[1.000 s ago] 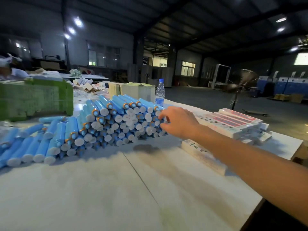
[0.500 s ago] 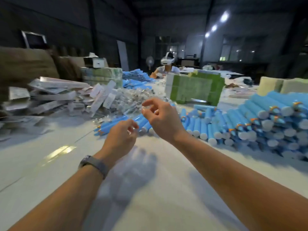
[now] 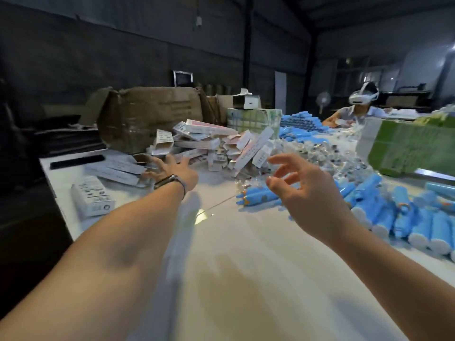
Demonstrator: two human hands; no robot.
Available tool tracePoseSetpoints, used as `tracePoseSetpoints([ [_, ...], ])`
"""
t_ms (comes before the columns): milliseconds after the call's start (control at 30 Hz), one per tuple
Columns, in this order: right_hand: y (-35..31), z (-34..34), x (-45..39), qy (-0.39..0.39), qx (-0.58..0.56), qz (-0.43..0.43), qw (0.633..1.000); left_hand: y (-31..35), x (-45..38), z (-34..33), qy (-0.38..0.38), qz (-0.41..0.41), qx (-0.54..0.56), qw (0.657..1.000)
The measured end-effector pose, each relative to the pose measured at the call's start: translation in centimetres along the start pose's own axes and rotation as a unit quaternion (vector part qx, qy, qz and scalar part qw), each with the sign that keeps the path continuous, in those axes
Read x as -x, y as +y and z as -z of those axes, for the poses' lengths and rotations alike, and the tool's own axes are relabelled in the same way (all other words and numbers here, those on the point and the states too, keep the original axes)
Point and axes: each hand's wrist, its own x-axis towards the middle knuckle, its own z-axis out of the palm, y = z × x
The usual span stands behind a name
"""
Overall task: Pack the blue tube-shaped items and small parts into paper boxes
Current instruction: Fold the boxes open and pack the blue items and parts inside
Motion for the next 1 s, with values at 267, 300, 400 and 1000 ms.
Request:
tracePoseSetpoints([
  [267,0.2,-0.2,-0.1,-0.003,-0.015,0.010,1.000,1.3,0.5,-1.1,-0.049,-0.033,-0.075,0.995],
  [300,0.3,-0.1,-0.1,-0.003,-0.012,0.009,1.000,1.8,1.2,-0.7,-0.046,-0.059,-0.085,0.994],
  [400,0.3,0.2,-0.1,0.006,0.005,0.008,1.000,3.1,4.5,0.4,-0.008,-0.148,-0.124,0.981],
  [1000,1.9,7.7,3.7,-0.060,0.164,0.058,0.983,10.4,20.5,10.6,-0.378,-0.220,0.567,0.698],
])
